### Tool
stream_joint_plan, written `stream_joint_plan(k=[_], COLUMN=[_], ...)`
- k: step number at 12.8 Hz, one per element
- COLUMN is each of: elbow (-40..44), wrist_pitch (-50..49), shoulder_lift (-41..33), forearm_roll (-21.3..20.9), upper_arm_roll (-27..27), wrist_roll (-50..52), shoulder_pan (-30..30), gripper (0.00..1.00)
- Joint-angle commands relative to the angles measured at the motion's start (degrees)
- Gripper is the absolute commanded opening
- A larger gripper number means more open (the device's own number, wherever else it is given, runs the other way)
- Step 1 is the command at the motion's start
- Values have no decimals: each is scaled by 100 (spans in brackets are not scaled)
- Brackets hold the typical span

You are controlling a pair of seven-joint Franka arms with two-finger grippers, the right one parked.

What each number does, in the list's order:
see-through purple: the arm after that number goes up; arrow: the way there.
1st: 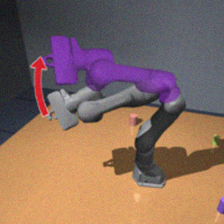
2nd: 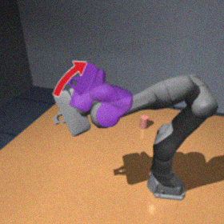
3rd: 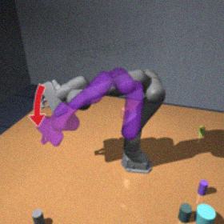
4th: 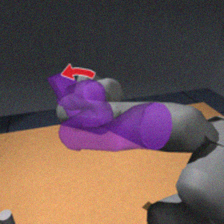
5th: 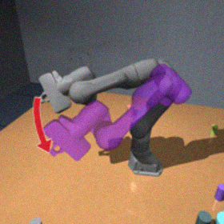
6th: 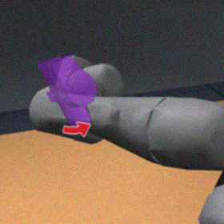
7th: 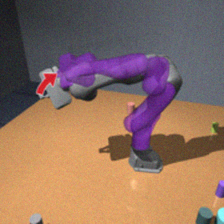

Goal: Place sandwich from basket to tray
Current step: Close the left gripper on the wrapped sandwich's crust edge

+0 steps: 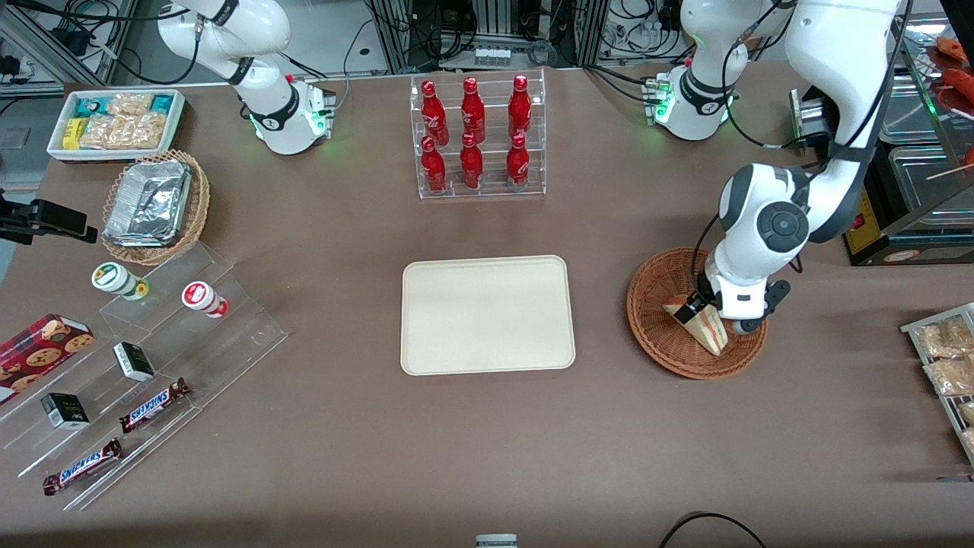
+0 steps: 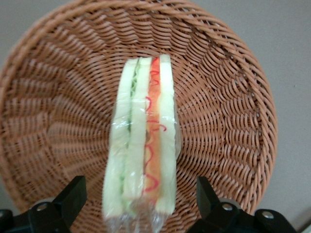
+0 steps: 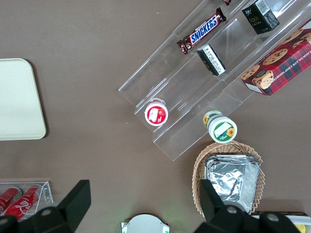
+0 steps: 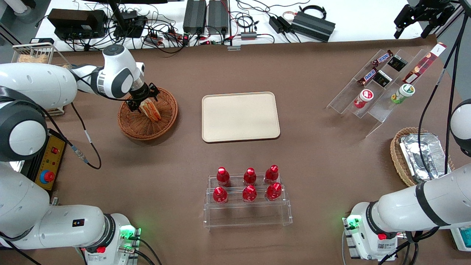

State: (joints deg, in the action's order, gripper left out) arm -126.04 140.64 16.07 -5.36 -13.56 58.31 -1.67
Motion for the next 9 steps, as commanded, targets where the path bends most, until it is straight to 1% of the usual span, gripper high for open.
stream_joint_plan(k=[1,2,3,4,5,6,7,9], elbow=[1,18,36,27,27,19,19,202], wrist_pitch=[201,209,218,218,218,166,70,-578], shoulder_lift=[116,142,195,212,221,187,117,-199], forearm_roll=[-149,-166,-280,-394,-534,-649,-650,-650], upper_arm_roll=[-33,-33,-33,-24,37,38,38,3], wrist_roll=[145,137,137,137,119,110,110,93], shoulder_pan=[-70,-70,-79,-79,-88,-88,-79,-18], gripper=[100,99,73,24,0,0,0,0])
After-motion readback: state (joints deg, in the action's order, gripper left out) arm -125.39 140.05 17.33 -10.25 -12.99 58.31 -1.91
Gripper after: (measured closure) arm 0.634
